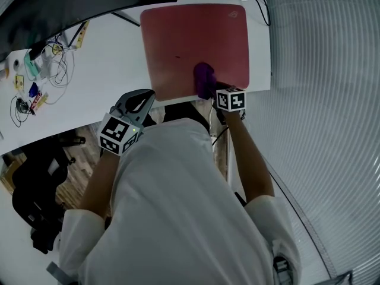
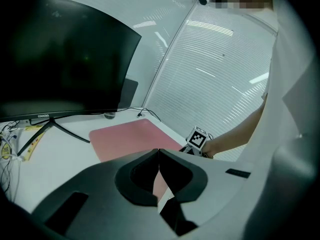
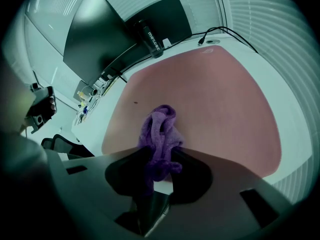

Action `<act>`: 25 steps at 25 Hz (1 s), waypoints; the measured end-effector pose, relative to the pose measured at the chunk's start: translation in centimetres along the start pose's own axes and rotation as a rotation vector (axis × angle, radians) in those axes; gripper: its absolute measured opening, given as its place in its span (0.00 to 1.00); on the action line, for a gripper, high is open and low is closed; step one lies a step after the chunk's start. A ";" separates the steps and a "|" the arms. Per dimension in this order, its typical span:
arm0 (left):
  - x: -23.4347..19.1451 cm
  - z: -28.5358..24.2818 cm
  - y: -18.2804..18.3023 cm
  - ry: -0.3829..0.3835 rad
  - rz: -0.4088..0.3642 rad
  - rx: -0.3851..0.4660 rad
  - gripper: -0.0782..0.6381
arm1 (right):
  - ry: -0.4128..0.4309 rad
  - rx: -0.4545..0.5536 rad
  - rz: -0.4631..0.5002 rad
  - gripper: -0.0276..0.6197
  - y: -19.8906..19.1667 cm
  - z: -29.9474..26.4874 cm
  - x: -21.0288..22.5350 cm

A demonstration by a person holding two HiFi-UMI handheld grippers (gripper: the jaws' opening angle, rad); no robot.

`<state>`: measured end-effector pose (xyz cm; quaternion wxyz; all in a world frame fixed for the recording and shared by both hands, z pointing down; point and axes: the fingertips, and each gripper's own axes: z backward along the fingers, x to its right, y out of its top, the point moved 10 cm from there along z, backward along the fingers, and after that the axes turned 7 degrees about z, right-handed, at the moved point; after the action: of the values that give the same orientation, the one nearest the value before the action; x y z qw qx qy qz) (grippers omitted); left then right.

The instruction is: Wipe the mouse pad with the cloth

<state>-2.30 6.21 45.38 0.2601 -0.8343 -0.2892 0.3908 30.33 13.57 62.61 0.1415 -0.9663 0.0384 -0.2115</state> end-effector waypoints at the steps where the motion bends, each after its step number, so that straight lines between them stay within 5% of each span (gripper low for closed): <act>1: 0.3 -0.4 0.0 0.001 0.000 -0.001 0.13 | -0.002 0.000 0.002 0.23 0.0 0.2 0.6; 25: 3.6 -5.5 1.3 0.087 0.034 0.036 0.13 | -0.162 -0.021 0.002 0.23 -0.8 7.9 14.5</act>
<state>4.39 6.62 45.77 0.2810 -0.8504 -0.2564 0.3635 46.82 14.41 61.71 0.1342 -0.9817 0.0300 -0.1320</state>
